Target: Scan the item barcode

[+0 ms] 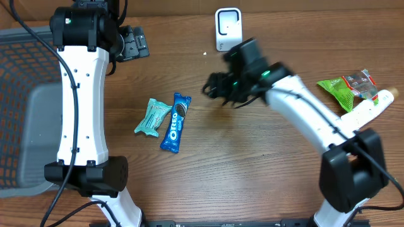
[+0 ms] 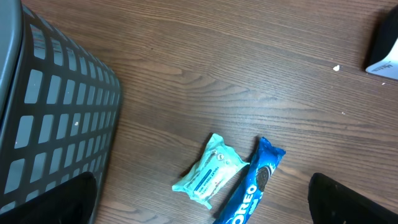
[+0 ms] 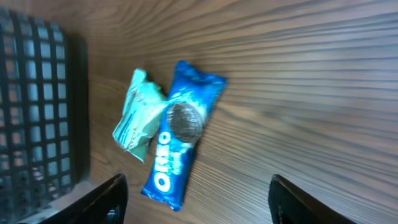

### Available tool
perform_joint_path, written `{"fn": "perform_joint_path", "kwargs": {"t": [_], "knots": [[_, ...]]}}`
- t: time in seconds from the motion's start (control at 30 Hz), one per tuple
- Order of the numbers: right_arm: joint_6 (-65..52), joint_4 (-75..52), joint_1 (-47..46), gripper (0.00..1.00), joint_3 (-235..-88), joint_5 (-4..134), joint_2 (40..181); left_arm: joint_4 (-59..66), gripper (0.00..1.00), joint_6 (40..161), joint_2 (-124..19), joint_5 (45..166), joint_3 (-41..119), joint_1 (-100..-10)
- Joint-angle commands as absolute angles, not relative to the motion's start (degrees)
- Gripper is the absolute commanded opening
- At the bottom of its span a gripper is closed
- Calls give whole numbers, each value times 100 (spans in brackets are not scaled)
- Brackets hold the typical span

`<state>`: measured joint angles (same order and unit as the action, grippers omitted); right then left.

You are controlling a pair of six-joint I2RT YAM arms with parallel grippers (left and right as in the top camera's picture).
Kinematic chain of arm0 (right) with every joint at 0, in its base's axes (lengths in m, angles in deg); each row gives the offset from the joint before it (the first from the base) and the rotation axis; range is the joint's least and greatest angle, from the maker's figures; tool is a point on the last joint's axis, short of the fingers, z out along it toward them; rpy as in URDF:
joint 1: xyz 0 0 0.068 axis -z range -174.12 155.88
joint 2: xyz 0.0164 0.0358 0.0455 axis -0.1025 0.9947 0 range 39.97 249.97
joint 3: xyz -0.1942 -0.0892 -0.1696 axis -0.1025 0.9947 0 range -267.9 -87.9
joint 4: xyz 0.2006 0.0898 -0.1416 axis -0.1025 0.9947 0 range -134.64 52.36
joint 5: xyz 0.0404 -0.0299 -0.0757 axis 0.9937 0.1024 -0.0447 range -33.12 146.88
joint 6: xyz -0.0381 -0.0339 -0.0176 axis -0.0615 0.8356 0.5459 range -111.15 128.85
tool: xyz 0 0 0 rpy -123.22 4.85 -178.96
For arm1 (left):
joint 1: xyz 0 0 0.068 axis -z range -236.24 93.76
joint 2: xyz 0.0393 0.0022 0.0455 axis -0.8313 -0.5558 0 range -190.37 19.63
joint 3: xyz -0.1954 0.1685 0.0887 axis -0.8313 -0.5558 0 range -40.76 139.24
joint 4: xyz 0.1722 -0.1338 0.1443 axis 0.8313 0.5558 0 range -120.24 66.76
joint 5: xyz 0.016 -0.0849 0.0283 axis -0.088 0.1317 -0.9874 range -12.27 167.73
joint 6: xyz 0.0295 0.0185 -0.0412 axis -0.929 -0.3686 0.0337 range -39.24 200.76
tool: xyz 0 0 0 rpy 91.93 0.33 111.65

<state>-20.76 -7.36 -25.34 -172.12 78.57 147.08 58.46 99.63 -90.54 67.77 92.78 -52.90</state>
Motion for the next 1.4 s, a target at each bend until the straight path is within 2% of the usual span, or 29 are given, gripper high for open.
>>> {"fn": "perform_joint_path", "kwargs": {"t": [0.0, 0.23, 0.47, 0.77, 0.93, 1.07, 1.37], "knots": [[-2545, -1121, -3089, 73, -17042, 6917, 14715, 5840, 100, 9874, -9061, 6705, 9278, -5284], [-2720, -1681, -3931, 72, -16996, 5918, 15124, 5840, 99, 9874, -9061, 6705, 9278, -5284], [-2725, -1995, -4173, 70, -16996, 6019, 15843, 5840, 100, 9874, -9061, 6705, 9278, -5284], [-2720, -1786, -4167, 59, -16996, 6008, 16081, 5840, 100, 9874, -9061, 6705, 9278, -5284], [-2723, -1587, -4029, 48, -17000, 5966, 16081, 5842, 99, 9874, -9061, 6705, 9278, -5284], [-2716, -1307, -3784, 42, -17068, 6327, 16079, 5840, 100, 9874, -9061, 6705, 9278, -5284], [-2388, -544, -3166, 42, -17232, 6801, 16079, 5840, 100, 9874, -9061, 6705, 9278, -5284]]}}
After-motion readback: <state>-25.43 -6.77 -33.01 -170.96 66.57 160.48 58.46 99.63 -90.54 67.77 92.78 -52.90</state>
